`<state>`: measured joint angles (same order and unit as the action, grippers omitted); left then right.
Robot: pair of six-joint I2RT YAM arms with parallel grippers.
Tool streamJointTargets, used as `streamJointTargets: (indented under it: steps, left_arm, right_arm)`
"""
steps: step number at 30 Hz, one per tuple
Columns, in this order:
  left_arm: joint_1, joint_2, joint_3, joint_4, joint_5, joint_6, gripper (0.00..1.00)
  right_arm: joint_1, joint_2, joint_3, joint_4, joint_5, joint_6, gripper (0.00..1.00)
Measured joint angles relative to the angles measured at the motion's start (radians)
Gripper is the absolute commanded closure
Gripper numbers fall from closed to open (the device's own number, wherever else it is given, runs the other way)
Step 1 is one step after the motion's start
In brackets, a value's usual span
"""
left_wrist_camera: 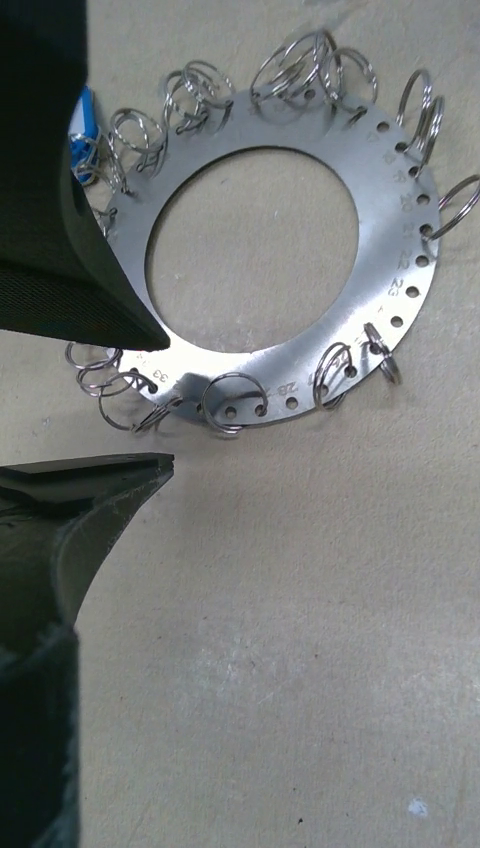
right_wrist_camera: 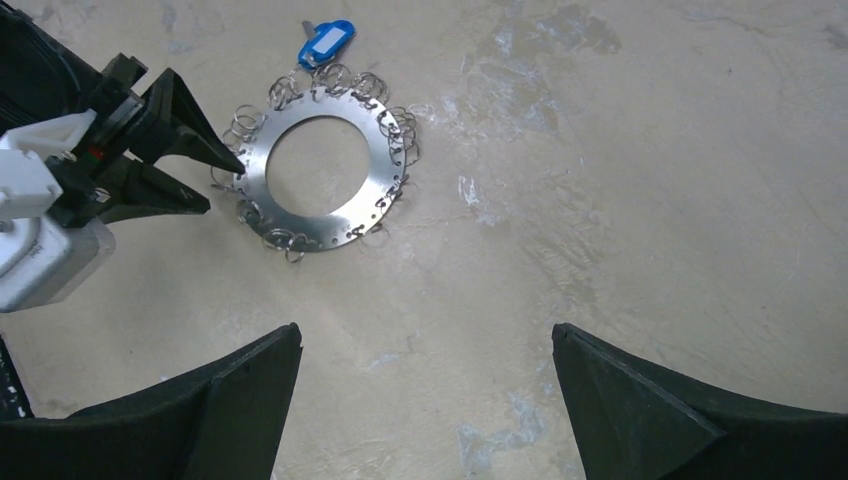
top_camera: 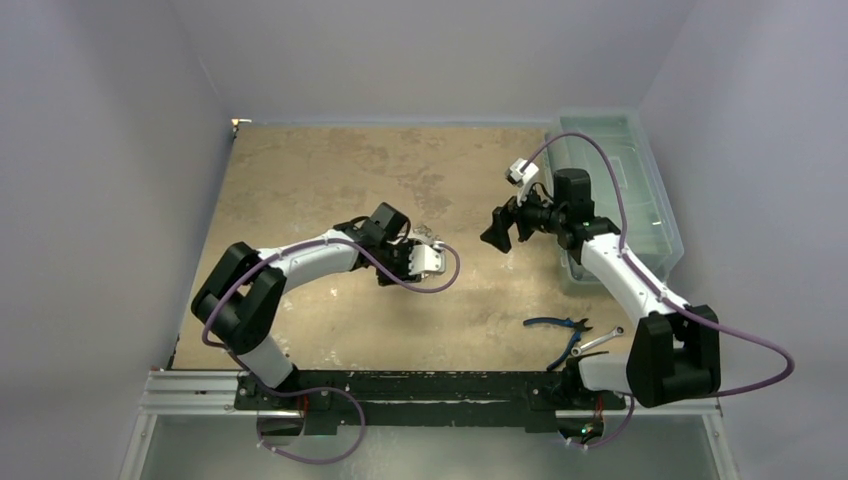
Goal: Remove the keys from the keyring
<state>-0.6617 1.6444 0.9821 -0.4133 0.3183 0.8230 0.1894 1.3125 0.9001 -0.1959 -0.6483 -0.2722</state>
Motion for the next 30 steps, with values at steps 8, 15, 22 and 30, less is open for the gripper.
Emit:
streamJointTargets:
  steps: [8,15,22,30]
  left_arm:
    - [-0.001,0.003,-0.046,0.016,-0.024,0.0,0.72]
    - [-0.003,-0.01,-0.072,0.032,-0.026,-0.009,0.89]
    - [-0.003,-0.035,-0.072,0.041,-0.022,-0.029,1.0]
    - [-0.003,-0.037,-0.071,0.047,-0.036,-0.061,1.0]
  right_arm:
    - [0.0,-0.026,-0.023,0.042,-0.014,0.018,0.01]
    - [0.0,-0.032,-0.077,0.083,-0.086,-0.001,0.01]
    - [0.002,-0.095,-0.185,0.199,-0.111,-0.001,0.01]
    - [0.032,-0.1,-0.194,0.316,-0.111,-0.027,0.01]
